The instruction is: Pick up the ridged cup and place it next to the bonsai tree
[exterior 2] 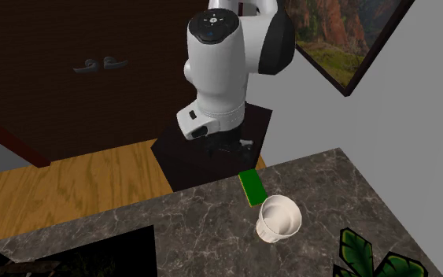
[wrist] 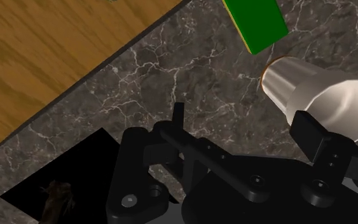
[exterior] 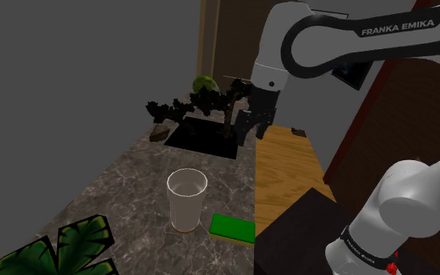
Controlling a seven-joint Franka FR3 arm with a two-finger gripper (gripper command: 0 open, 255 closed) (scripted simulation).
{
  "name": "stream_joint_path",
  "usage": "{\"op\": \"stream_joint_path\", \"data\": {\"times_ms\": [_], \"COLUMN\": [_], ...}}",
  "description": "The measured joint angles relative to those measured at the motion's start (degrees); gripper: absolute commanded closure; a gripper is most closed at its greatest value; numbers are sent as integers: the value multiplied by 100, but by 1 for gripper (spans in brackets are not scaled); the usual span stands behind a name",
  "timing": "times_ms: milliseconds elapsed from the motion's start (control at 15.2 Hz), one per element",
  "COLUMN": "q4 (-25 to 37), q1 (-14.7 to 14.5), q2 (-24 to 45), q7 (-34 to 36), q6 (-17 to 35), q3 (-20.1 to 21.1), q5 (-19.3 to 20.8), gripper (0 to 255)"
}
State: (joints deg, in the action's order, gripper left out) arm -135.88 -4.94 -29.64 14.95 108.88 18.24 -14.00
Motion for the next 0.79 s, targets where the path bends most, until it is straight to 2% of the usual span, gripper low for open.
{"op": "stream_joint_path", "data": {"times_ms": [462, 792], "q4": [446, 897], "q1": [-77, -119], "q2": [1284, 2329], "q7": [613, 1193], "q6": [948, 1531], "q3": [748, 1203], "q5": [208, 708], "gripper": [0, 0]}}
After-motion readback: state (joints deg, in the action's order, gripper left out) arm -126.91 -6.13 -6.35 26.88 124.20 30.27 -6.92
